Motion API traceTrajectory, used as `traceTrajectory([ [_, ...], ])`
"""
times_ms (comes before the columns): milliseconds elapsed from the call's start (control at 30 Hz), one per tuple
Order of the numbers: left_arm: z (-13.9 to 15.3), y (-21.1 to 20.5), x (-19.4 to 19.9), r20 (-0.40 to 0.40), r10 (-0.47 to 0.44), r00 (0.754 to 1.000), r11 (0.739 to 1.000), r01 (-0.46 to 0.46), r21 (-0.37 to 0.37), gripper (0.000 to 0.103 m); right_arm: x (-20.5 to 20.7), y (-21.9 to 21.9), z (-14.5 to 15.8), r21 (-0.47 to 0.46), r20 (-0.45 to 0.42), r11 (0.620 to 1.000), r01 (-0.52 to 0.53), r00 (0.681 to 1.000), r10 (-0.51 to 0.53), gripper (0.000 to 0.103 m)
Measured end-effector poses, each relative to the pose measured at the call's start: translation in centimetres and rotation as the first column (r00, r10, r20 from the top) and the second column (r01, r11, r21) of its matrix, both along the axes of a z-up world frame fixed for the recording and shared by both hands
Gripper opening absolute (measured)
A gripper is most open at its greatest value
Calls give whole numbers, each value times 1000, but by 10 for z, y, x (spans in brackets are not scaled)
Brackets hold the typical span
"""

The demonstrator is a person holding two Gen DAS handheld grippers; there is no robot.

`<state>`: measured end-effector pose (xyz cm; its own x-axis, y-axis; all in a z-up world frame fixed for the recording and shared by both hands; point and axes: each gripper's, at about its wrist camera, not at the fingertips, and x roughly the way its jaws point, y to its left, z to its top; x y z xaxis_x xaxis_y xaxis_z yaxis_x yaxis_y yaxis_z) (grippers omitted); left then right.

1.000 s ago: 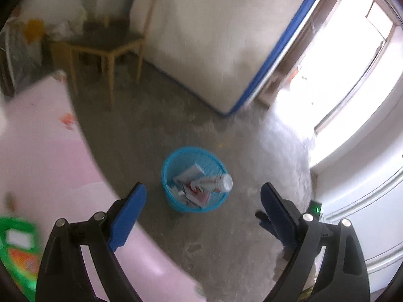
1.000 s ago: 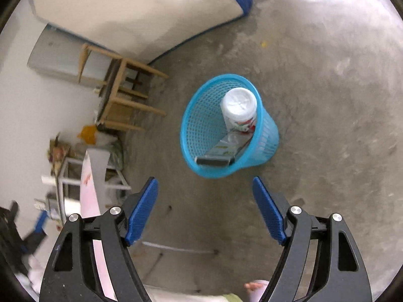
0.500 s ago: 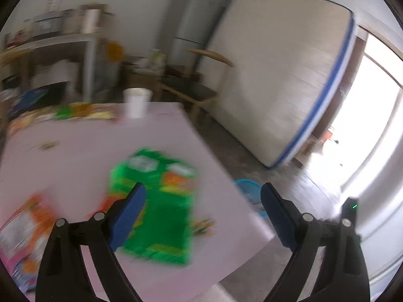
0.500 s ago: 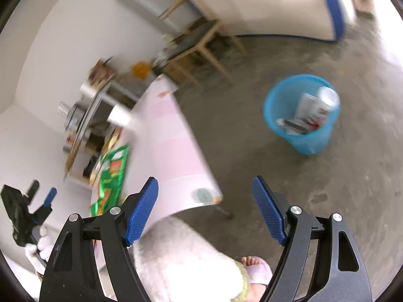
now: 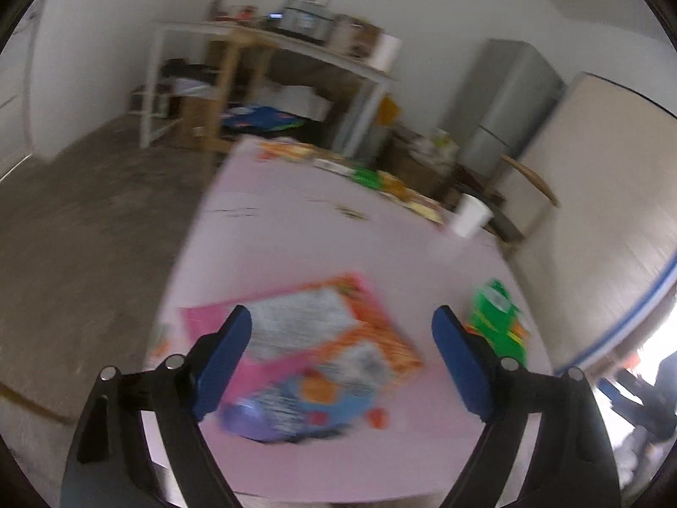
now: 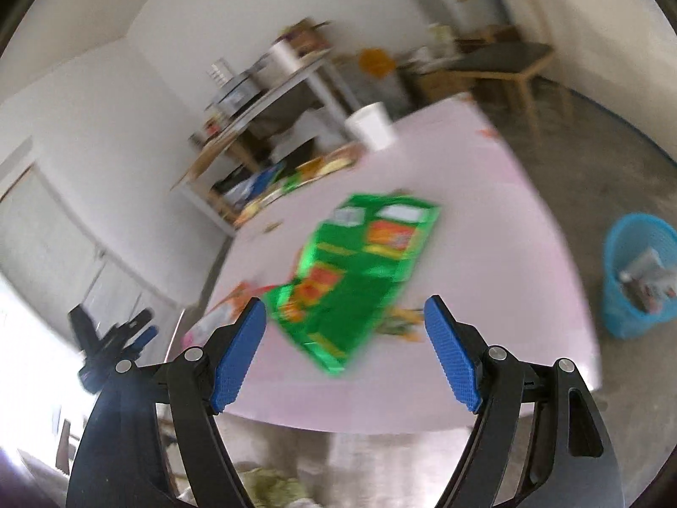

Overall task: Collect trash
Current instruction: 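Move both tools back over the table toward the snack bags, then grasp the pink-orange snack bag with the left gripper and lift it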

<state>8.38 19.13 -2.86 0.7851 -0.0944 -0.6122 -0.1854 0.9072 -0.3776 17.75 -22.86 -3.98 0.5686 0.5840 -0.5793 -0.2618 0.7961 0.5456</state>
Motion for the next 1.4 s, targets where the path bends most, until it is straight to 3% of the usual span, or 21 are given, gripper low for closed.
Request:
traceTrajectory([
  [200,-40,55,32,-121,93,988,994,-99,-45,67,6,99,0,-54,-30,976,-210,978,209,69],
  [433,-74,76,55,-222,21,975,995,-42,-87,55,28,212,-27,-131,-147,918,-375,923,356,46],
  [600,-80,84,46,-247,-43,968,989,6,-150,52,49,262,-64,-230,-207,889,-396,913,353,32],
  [733,-80,80,31,-227,-135,964,968,79,-238,52,58,273,-92,-252,-277,878,-407,900,338,23],
  [833,-80,79,22,-187,-189,964,942,124,-313,52,57,274,-93,-265,-266,868,-419,897,352,21],
  [867,-78,80,21,-182,-187,965,942,124,-312,52,56,273,-92,-274,-266,862,-426,895,357,20],
  [1000,-63,88,26,-147,-94,985,979,64,-194,52,57,271,-92,-281,-268,851,-444,887,375,19],
  [1100,-59,96,45,-125,-80,989,979,54,-196,52,56,272,-89,-287,-264,845,-451,885,383,19],
  [1267,-75,85,86,-250,-191,949,966,135,-222,52,54,281,-91,-307,-248,830,-466,881,402,19],
  [1400,-73,70,74,-256,-283,924,942,219,-254,52,51,284,-92,-305,-237,797,-521,853,466,19],
])
